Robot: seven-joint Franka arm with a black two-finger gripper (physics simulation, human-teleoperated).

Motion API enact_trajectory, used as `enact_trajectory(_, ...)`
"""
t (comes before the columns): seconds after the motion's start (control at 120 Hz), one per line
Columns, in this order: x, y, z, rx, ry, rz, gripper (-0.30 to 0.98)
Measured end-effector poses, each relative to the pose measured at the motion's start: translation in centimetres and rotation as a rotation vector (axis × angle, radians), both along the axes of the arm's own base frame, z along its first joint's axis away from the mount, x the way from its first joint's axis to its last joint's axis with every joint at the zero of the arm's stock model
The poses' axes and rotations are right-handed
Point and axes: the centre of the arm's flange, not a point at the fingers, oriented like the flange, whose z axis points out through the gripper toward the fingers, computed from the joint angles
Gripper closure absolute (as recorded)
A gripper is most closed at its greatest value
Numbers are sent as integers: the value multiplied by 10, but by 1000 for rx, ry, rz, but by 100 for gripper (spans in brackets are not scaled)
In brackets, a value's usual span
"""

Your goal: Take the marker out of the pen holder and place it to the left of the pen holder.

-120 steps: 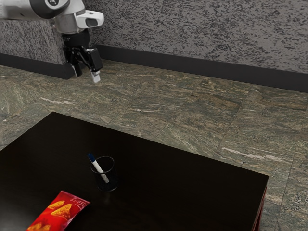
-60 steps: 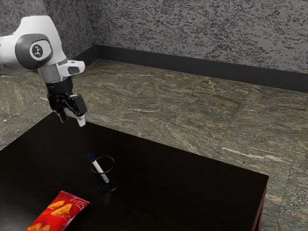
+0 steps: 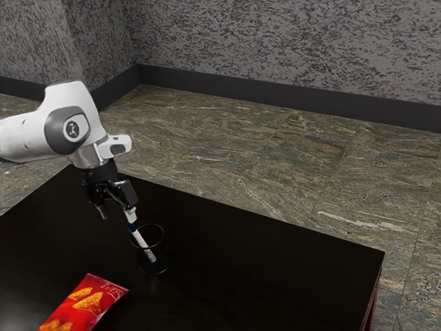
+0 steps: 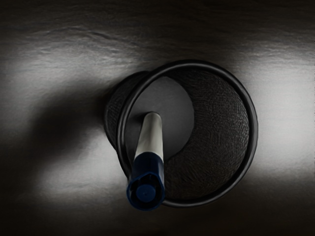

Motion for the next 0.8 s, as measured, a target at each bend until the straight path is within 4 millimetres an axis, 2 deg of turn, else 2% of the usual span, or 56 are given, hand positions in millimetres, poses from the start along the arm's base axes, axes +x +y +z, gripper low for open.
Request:
enact_trajectory(0.308, 14, 0, -43, -36, 30, 31, 0)
enact_trajectory(0.533, 19, 0, -40, -57, -8, 40, 2)
enact_trajectory(0.575, 19, 0, -40, -58, -12, 39, 7)
enact_trajectory(0.717, 19, 0, -36, -60, -26, 33, 43)
enact_trajectory(0.8, 19, 0, -34, -61, -29, 31, 56)
